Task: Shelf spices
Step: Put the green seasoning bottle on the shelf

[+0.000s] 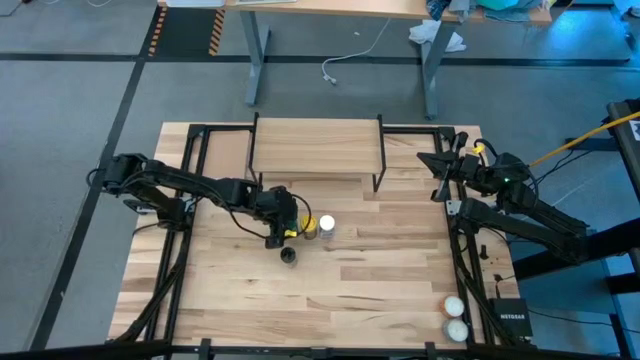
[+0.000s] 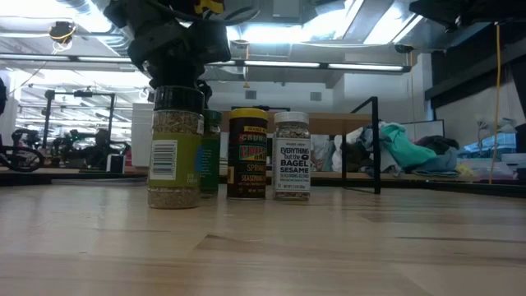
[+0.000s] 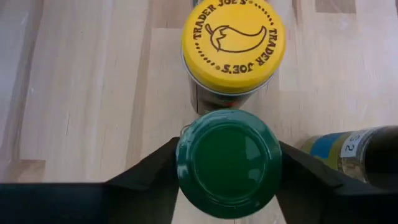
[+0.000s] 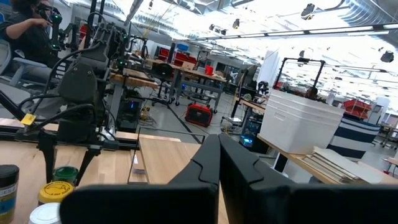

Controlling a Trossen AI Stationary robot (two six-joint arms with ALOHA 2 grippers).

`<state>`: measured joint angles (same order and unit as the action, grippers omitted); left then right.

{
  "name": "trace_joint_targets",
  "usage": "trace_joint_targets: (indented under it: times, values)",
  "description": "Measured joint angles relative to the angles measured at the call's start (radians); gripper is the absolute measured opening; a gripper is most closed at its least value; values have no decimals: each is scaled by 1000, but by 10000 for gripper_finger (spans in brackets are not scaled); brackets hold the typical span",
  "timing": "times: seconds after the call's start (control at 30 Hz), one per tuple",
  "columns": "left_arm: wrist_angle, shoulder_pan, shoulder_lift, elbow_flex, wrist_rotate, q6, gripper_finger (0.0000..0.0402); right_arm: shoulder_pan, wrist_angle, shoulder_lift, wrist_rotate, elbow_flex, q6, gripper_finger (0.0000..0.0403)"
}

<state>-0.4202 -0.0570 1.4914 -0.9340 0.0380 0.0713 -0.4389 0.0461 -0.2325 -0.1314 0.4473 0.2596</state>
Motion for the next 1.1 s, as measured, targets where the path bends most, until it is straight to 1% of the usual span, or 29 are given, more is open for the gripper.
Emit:
trace_joint_targets:
  times: [0.03, 0.13, 0.23, 0.3, 0.4, 0.47, 0.57, 0.67, 0.9, 1.03, 1.1]
  values:
    - [0, 0, 0, 0, 0, 2, 192, 0, 0, 0, 0, 0, 0, 5]
    - [-5, -2, 0, -3, 1, 5, 192, 0, 0, 0, 0, 0, 0, 5]
    - [-57, -13, 1, -40, -2, -1, 192, 0, 0, 0, 0, 0, 0, 5]
    - [-126, -24, 1, -95, 8, -25, 192, 0, 0, 0, 0, 0, 0, 5]
    - [-267, -40, 1, -184, 62, -56, 192, 0, 0, 0, 0, 0, 0, 5]
    - [-340, -43, 1, -233, 81, -76, 192, 0, 0, 0, 0, 0, 0, 5]
    - [-408, -43, -1, -309, 92, -112, 192, 0, 0, 0, 0, 0, 0, 5]
    - [-467, -36, -2, -377, 129, -169, 192, 0, 0, 0, 0, 0, 0, 5]
    - [-598, 50, -2, -550, 164, -320, 192, 0, 0, 0, -3, 0, 0, 5]
    - [-660, 133, -2, -651, 176, -405, 192, 0, 0, 0, -11, 0, 0, 5]
    - [-679, 186, -3, -678, 184, -450, 192, 0, 0, 0, -11, 0, 0, 5]
